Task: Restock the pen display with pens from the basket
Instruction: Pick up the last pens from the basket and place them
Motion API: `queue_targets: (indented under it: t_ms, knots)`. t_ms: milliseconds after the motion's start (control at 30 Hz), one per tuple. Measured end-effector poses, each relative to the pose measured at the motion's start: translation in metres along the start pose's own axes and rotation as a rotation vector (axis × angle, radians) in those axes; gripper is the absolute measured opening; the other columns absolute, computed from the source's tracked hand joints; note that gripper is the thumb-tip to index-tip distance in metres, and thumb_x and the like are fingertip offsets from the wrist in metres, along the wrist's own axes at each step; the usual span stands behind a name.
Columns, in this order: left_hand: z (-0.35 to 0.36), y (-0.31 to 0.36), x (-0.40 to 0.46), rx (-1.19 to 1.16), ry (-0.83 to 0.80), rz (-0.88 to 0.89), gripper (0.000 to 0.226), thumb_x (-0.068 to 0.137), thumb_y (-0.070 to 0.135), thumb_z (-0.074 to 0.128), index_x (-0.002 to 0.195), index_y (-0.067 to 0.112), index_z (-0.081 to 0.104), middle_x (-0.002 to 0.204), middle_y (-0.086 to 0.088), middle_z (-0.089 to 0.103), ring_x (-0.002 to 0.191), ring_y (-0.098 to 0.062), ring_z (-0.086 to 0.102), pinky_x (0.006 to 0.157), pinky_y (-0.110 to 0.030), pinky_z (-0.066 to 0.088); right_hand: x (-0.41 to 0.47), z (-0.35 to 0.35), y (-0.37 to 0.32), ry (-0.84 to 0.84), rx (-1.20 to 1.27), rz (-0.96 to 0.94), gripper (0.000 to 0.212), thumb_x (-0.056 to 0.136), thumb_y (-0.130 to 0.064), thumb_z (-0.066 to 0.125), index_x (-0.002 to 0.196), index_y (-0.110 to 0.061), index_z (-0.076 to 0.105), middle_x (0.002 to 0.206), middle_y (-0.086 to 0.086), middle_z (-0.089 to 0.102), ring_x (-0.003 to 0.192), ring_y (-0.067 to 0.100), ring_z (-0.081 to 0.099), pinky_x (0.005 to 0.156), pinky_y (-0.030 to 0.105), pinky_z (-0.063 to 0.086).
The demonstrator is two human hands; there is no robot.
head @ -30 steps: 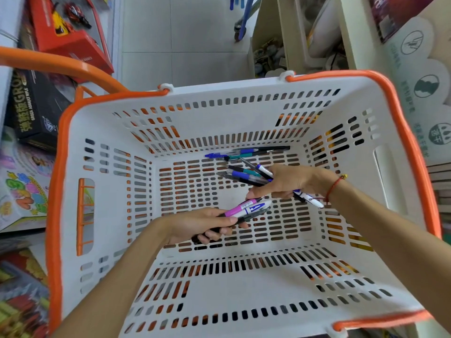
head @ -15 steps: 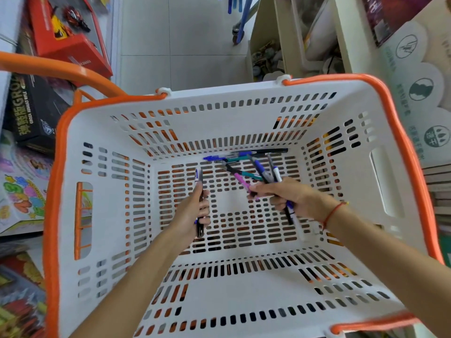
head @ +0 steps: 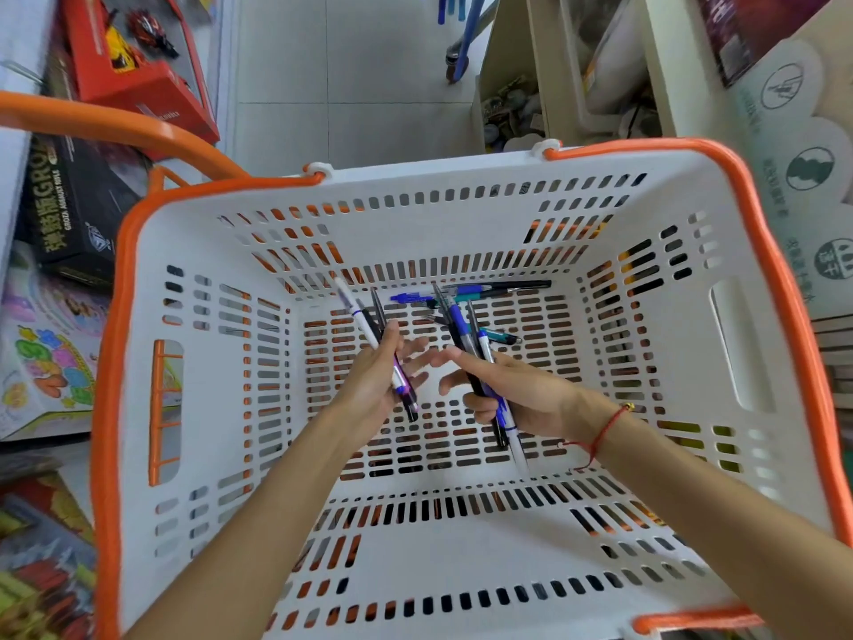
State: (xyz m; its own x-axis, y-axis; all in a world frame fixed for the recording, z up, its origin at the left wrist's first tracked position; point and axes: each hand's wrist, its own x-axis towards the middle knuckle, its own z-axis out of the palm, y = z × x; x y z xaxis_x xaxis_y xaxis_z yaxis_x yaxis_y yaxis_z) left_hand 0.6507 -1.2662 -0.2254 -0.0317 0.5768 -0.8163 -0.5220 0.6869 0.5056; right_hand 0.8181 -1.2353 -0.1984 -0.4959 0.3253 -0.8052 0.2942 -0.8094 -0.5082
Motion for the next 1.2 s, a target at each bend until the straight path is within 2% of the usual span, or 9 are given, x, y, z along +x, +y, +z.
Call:
queue_targets:
  t_ms: [100, 200, 333, 400, 767, 900, 1033, 1100, 1200]
  knots:
    - [0.0, 0.003, -0.004, 0.011, -0.055, 0.05, 0.025, 0.1, 0.034, 0.046, 0.098, 0.011, 0.057, 0.062, 0.003, 0.042, 0.047, -0.005, 0.043, 0.063, -0.023, 0.055, -0.003, -0.001, -0.001, -0.141, -0.02, 0.003, 0.034, 0.096, -0.044, 0.048, 0.107, -0.012, 0.057, 0.074, -0.002, 0.053, 0.05, 0.007, 0.029, 0.052, 0.016, 0.034]
    - [0.004, 0.009, -0.009, 0.152, -0.093, 0.085, 0.049, 0.082, 0.056, 0.059, 0.112, 0.017, 0.066, 0.062, 0.001, 0.031, 0.049, -0.005, 0.027, 0.045, -0.016, 0.033, -0.001, 0.003, -0.001, -0.227, -0.108, 0.005, 0.037, 0.093, -0.045, 0.051, 0.095, -0.008, 0.053, 0.07, 0.006, 0.038, 0.05, 0.008, 0.031, 0.051, 0.016, 0.034]
    - [0.008, 0.009, -0.008, 0.333, -0.05, 0.087, 0.086, 0.055, 0.067, 0.073, 0.114, 0.004, 0.066, 0.059, 0.001, 0.028, 0.05, -0.009, 0.023, 0.052, -0.022, 0.025, -0.003, 0.013, -0.002, -0.246, -0.113, 0.004, 0.045, 0.102, -0.029, 0.044, 0.063, -0.024, 0.065, 0.052, -0.008, 0.04, 0.047, 0.006, 0.027, 0.05, 0.017, 0.027]
    - [0.009, 0.01, -0.01, 0.394, -0.065, 0.043, 0.076, 0.054, 0.066, 0.073, 0.102, 0.008, 0.07, 0.058, 0.0, 0.026, 0.051, -0.01, 0.023, 0.056, -0.022, 0.028, -0.002, 0.014, -0.004, -0.239, -0.142, -0.008, 0.05, 0.102, -0.026, 0.046, 0.055, -0.027, 0.063, 0.049, -0.007, 0.035, 0.047, 0.007, 0.025, 0.051, 0.017, 0.026]
    - [0.009, 0.006, -0.004, 0.352, -0.036, 0.034, 0.026, 0.095, 0.032, 0.056, 0.08, 0.014, 0.067, 0.081, -0.009, 0.059, 0.055, -0.01, 0.042, 0.05, -0.019, 0.035, -0.003, 0.004, -0.004, -0.334, 0.261, 0.113, 0.024, 0.099, -0.023, 0.045, 0.105, -0.01, 0.064, 0.084, 0.002, 0.057, 0.068, 0.01, 0.05, 0.068, 0.022, 0.045]
    - [0.007, 0.008, -0.003, 0.256, 0.012, -0.009, 0.03, 0.099, 0.033, 0.048, 0.082, 0.013, 0.061, 0.075, -0.005, 0.055, 0.064, -0.014, 0.049, 0.055, -0.025, 0.048, -0.007, -0.003, -0.009, -0.265, 0.293, 0.13, 0.035, 0.1, -0.021, 0.039, 0.122, -0.001, 0.058, 0.114, 0.012, 0.068, 0.1, 0.017, 0.065, 0.093, 0.03, 0.054]
    - [0.007, 0.01, -0.005, 0.08, -0.001, -0.143, 0.028, 0.099, 0.027, 0.05, 0.075, 0.011, 0.053, 0.085, -0.008, 0.059, 0.088, -0.021, 0.059, 0.099, -0.047, 0.047, -0.014, -0.011, -0.019, -0.013, -0.258, 0.164, 0.047, 0.106, -0.037, 0.026, 0.117, -0.009, 0.061, 0.13, 0.017, 0.059, 0.114, 0.022, 0.057, 0.105, 0.044, 0.046]
    - [0.004, 0.011, -0.006, 0.035, -0.016, -0.153, 0.03, 0.1, 0.023, 0.049, 0.073, 0.012, 0.051, 0.089, -0.007, 0.068, 0.088, -0.018, 0.068, 0.094, -0.04, 0.05, -0.014, -0.015, -0.021, 0.264, -0.585, 0.052, 0.055, 0.105, -0.042, 0.025, 0.114, -0.005, 0.065, 0.1, 0.018, 0.063, 0.081, 0.016, 0.056, 0.079, 0.033, 0.055]
    - [0.005, 0.012, -0.01, 0.016, 0.014, -0.189, 0.029, 0.1, 0.025, 0.051, 0.074, 0.012, 0.053, 0.069, -0.002, 0.061, 0.061, -0.013, 0.063, 0.076, -0.035, 0.056, -0.019, -0.018, -0.022, 0.534, -0.404, -0.204, 0.049, 0.106, -0.03, 0.029, 0.088, -0.002, 0.066, 0.065, 0.003, 0.043, 0.05, 0.009, 0.032, 0.045, 0.018, 0.029]
